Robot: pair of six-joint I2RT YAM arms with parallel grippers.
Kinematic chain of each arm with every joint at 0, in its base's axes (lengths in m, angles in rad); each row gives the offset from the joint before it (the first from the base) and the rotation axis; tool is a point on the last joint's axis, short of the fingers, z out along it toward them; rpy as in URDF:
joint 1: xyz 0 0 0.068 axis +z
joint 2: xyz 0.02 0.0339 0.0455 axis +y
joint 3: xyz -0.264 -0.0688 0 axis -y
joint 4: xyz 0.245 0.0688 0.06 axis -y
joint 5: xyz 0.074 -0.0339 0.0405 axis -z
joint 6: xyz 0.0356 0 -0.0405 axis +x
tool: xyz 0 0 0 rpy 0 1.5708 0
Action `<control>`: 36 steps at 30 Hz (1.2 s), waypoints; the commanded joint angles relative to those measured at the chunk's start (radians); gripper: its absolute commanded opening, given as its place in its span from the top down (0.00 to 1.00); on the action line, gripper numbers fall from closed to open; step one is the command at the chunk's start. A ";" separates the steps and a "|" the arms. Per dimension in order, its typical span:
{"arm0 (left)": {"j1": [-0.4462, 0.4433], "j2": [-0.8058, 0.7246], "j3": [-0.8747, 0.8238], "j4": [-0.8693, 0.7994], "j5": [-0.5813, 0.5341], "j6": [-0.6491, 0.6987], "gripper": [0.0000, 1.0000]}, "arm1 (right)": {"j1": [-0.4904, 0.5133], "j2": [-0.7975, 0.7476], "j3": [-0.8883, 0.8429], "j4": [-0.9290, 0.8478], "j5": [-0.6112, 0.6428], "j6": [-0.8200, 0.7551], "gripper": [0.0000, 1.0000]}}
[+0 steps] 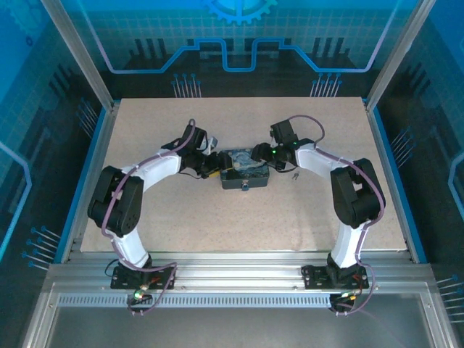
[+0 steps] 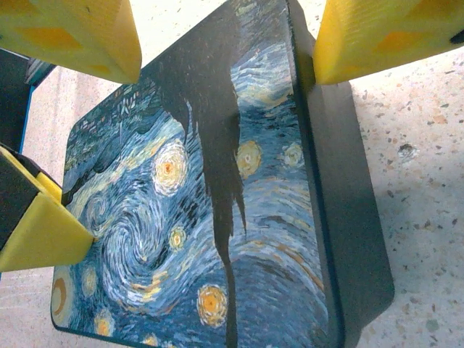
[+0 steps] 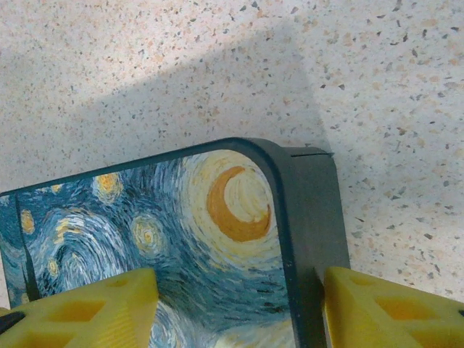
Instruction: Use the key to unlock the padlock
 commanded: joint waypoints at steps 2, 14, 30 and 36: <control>-0.021 0.031 0.053 0.043 0.023 0.012 0.34 | 0.010 0.003 0.020 -0.009 -0.071 -0.003 0.37; 0.005 -0.028 0.006 0.021 -0.034 0.001 0.30 | -0.028 -0.044 0.032 -0.089 -0.008 -0.049 0.28; 0.013 -0.313 -0.150 -0.047 -0.127 0.015 0.28 | -0.162 -0.122 0.075 -0.428 0.298 -0.130 0.40; -0.104 -0.408 -0.219 -0.067 -0.180 0.002 0.28 | -0.193 -0.043 0.088 -0.451 0.305 -0.117 0.53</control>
